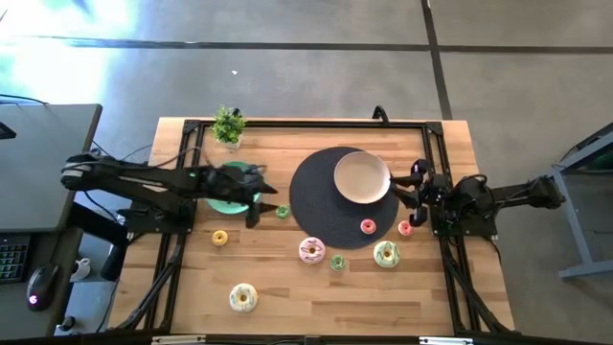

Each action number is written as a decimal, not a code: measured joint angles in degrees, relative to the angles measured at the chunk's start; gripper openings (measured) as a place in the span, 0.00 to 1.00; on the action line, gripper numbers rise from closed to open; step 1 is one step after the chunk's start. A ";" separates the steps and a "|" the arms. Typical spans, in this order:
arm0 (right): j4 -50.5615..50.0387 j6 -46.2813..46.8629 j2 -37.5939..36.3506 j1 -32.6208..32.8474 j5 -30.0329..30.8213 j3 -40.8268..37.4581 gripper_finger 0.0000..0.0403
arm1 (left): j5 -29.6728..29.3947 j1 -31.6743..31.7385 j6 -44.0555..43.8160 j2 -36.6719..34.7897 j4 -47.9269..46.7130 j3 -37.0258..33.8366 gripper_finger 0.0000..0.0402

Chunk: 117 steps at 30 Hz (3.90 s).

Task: Pick & Place donuts
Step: Put the pink donut into the green plate, then put the blue donut into the green plate

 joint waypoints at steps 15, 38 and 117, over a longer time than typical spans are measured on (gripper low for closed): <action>-5.51 6.32 10.48 0.00 5.75 -0.01 0.31 | 11.67 -4.44 -9.86 28.48 30.13 1.22 0.52; -5.94 7.59 10.44 -0.02 5.07 0.00 0.31 | 1.97 -9.75 -9.84 44.79 12.39 17.73 0.40; -59.82 25.94 50.80 9.31 -10.66 46.54 0.31 | -1.34 14.92 1.37 -6.16 -19.54 3.48 0.55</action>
